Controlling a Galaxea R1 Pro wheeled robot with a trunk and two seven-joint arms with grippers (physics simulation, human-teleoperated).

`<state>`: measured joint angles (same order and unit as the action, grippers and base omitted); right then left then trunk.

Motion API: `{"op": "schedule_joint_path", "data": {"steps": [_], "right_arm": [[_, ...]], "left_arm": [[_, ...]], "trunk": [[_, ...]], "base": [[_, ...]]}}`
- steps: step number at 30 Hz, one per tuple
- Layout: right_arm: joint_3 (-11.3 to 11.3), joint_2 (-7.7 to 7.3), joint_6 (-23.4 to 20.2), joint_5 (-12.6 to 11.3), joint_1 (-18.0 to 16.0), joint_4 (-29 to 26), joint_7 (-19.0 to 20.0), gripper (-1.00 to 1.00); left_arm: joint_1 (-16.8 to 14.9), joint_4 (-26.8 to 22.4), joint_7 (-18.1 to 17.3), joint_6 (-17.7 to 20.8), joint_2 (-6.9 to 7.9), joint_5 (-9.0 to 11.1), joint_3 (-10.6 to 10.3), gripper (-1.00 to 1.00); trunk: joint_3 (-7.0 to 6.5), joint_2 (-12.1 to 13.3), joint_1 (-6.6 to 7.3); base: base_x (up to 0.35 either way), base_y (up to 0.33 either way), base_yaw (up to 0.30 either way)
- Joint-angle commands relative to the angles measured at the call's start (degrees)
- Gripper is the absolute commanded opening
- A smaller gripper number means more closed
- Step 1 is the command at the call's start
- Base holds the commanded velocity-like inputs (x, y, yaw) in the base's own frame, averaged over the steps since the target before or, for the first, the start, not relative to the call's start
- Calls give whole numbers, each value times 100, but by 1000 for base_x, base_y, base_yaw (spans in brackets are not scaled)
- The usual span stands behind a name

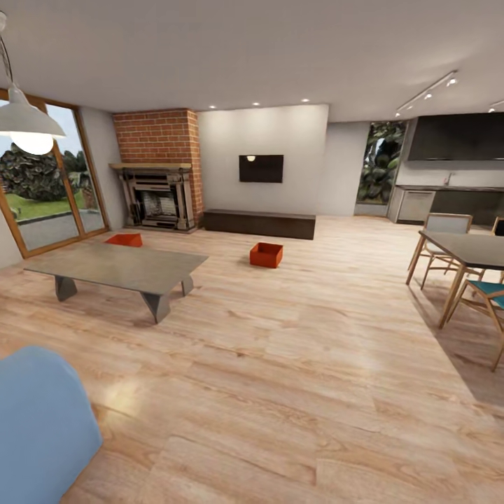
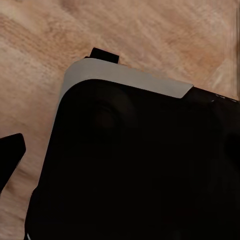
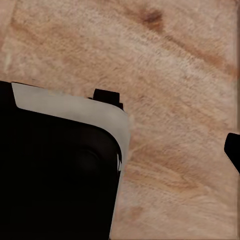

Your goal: Move the two storage containers from the living room to the garage. In the garage, place one container on the floor and stack the other container on top of it (either order is fine).

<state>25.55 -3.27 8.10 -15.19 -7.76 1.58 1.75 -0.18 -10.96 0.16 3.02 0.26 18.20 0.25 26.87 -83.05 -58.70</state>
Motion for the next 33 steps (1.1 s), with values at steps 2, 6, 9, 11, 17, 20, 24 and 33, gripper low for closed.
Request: {"op": "schedule_joint_path", "data": {"steps": [2,6,9,11,17,20,24,33], "right_arm": [[47,2,33,-60,-7,14,18,100],[47,2,33,-57,-7,16,18,100],[47,2,33,-58,-7,15,18,100],[47,2,33,-61,-7,13,18,100],[47,2,33,-57,-7,16,17,100],[48,2,33,-57,-7,14,17,100],[47,2,33,-56,-7,17,18,100],[47,2,33,-55,-7,15,17,100]], "left_arm": [[0,-12,2,32,1,34,1,100],[0,-12,2,32,1,34,1,100],[0,-12,2,32,1,33,1,100],[0,-12,2,32,1,32,1,100],[0,-12,2,32,1,34,1,100],[0,-12,2,32,1,34,1,100],[0,-12,2,32,1,33,1,100],[0,-12,2,32,1,26,1,100]], "trunk": [[6,-3,-3],[6,-3,-3],[6,-3,-3],[6,-3,-3],[6,-3,-3],[6,-3,-3],[6,-3,-3],[6,-3,-3]], "base": [[322,0,0],[322,0,0],[322,0,0],[322,0,0],[322,0,0],[322,0,0],[322,0,0],[322,0,0]]}}
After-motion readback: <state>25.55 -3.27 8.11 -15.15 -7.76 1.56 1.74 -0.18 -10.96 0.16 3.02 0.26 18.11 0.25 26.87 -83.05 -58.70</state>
